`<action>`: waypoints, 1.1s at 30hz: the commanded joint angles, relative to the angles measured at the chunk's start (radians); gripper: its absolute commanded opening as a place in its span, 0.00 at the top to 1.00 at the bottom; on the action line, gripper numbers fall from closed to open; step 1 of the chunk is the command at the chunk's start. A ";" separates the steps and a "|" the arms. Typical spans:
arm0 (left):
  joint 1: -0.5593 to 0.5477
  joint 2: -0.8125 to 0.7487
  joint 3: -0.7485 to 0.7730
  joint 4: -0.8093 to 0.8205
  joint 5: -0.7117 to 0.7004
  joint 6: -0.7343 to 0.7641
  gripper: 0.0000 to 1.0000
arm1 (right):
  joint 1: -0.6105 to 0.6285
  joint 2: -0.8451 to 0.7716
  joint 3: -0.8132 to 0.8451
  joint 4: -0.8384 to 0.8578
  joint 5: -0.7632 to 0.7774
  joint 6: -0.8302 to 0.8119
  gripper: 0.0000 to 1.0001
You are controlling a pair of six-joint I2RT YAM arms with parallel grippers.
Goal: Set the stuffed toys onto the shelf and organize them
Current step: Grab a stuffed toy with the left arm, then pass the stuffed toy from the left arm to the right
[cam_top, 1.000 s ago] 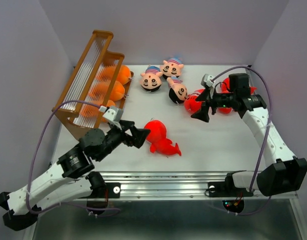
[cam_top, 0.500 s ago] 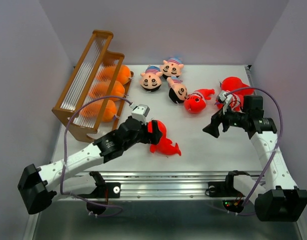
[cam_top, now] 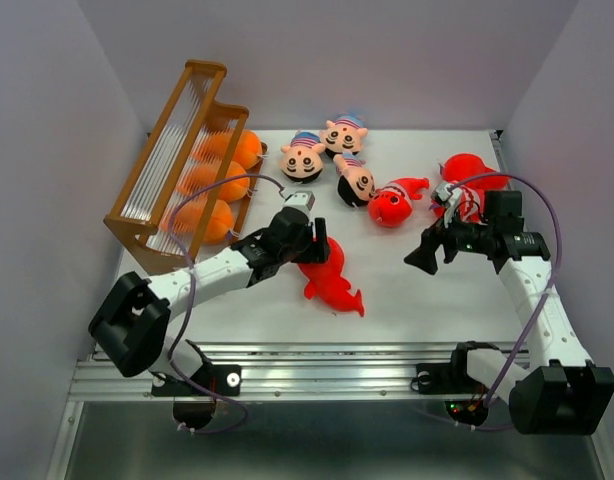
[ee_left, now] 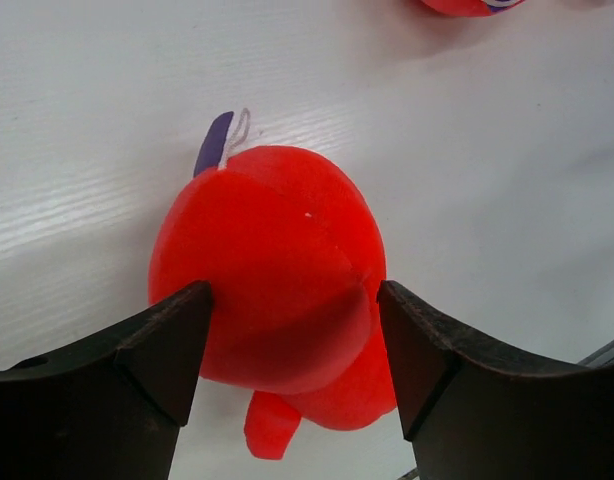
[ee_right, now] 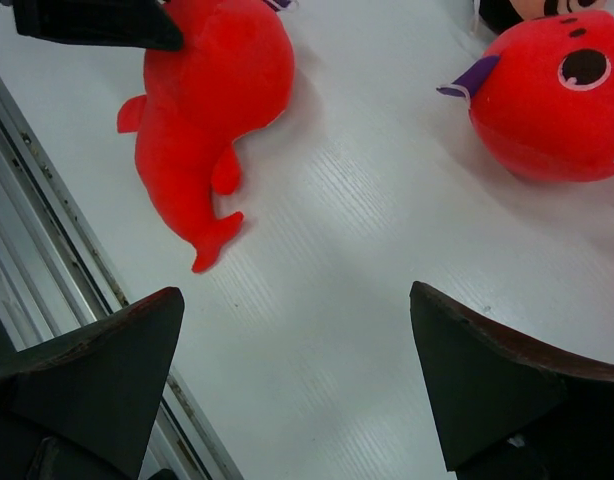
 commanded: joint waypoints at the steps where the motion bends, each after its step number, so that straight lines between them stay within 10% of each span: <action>1: 0.001 0.101 0.087 -0.007 0.024 -0.030 0.29 | -0.006 -0.009 -0.006 0.048 -0.063 -0.016 0.00; 13: 0.001 0.186 0.012 0.120 0.108 -0.116 1.00 | -0.006 0.067 0.018 -0.008 -0.164 -0.026 0.00; 21: -0.004 -0.029 -0.137 0.333 0.121 -0.388 1.00 | 0.037 0.250 0.169 -0.145 -0.176 -0.023 0.00; 33: -0.139 -0.101 -0.114 0.353 -0.123 -0.635 1.00 | 0.345 0.331 0.302 0.191 0.163 0.565 0.00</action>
